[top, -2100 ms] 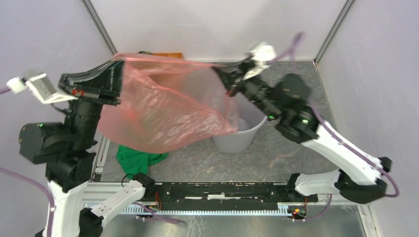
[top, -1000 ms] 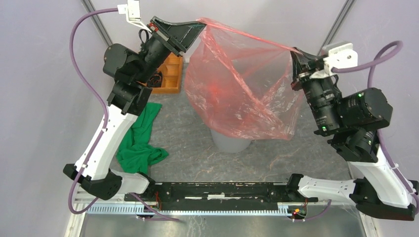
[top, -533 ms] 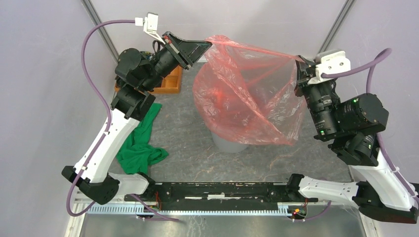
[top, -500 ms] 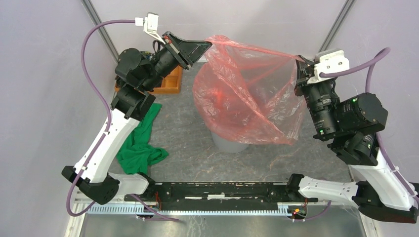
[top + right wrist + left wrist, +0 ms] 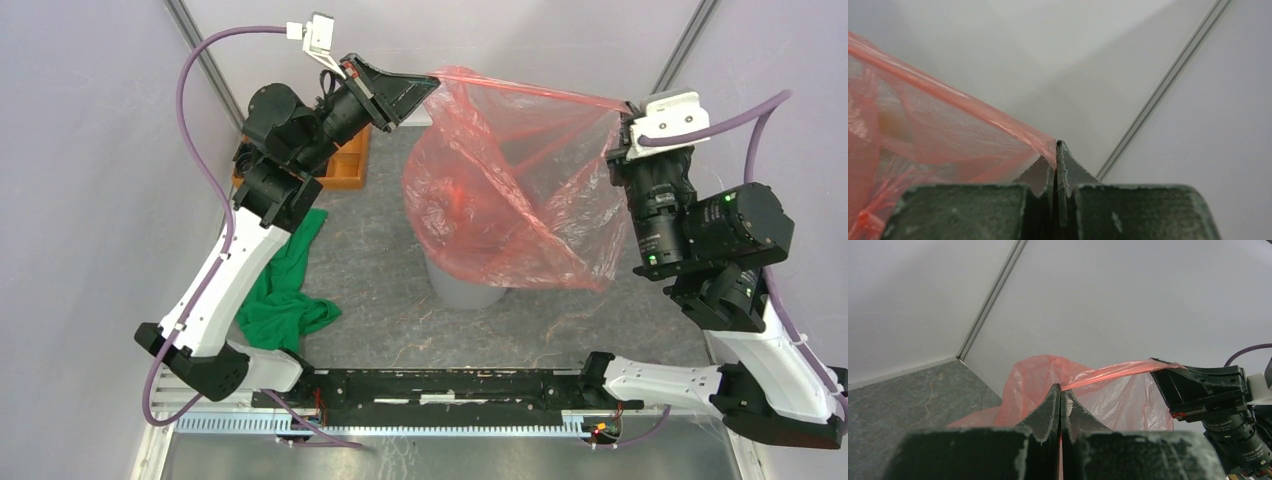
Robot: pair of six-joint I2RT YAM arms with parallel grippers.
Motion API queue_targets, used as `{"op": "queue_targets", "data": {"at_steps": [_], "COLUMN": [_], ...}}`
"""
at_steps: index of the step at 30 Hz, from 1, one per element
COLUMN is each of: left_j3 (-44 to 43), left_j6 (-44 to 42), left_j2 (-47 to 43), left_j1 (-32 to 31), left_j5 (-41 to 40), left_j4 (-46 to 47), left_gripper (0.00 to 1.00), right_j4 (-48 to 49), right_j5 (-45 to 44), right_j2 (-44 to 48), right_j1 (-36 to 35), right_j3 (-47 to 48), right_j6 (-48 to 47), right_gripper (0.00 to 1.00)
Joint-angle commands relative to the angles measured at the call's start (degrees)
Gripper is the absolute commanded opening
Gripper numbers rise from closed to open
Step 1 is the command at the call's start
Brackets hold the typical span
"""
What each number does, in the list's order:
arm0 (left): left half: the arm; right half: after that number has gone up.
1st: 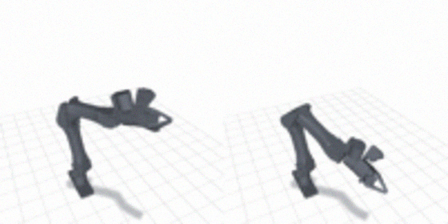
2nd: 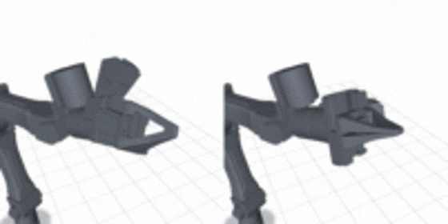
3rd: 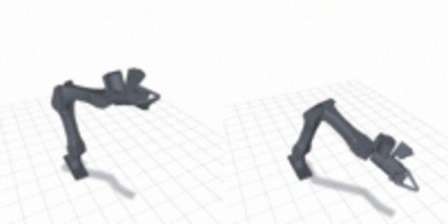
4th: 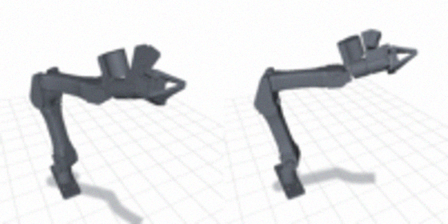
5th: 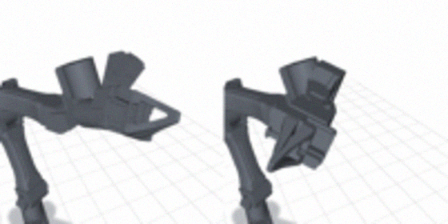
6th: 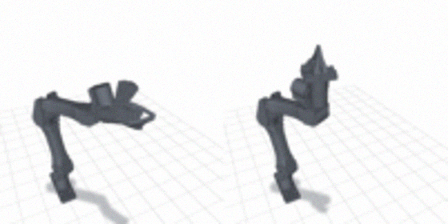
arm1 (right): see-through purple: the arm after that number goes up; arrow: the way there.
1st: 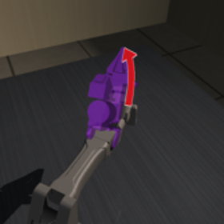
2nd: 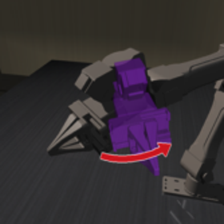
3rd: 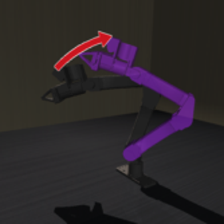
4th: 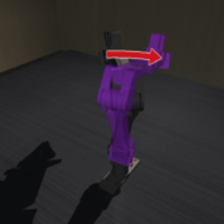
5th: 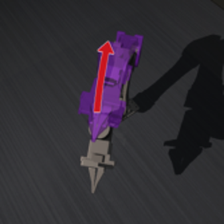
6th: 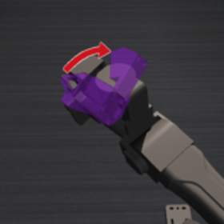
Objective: Put the trash bags into the trash bin
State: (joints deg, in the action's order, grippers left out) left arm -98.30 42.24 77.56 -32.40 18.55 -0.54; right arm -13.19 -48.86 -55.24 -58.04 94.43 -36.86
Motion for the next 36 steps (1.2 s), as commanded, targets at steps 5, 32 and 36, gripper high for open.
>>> {"op": "queue_targets", "data": {"at_steps": [5,32,36], "left_j3": [2.3,3.8,0.7], "left_j6": [-5.8,-21.2,-21.4], "left_j2": [-3.9,-3.8,-2.2], "left_j1": [1.2,1.6,2.0], "left_j5": [-5.8,-21.2,-28.4], "left_j4": [-4.5,-17.2,-16.1], "left_gripper": [0.02,0.02,0.02], "right_j4": [2.9,14.4,14.1], "right_j5": [-10.1,-4.8,-1.8], "right_j2": [2.9,-12.7,-20.6], "right_j1": [0.4,0.8,6.0], "right_j3": [2.2,1.7,9.2], "right_j6": [-3.4,-11.5,-13.5], "right_gripper": [0.0,0.0,0.0]}}
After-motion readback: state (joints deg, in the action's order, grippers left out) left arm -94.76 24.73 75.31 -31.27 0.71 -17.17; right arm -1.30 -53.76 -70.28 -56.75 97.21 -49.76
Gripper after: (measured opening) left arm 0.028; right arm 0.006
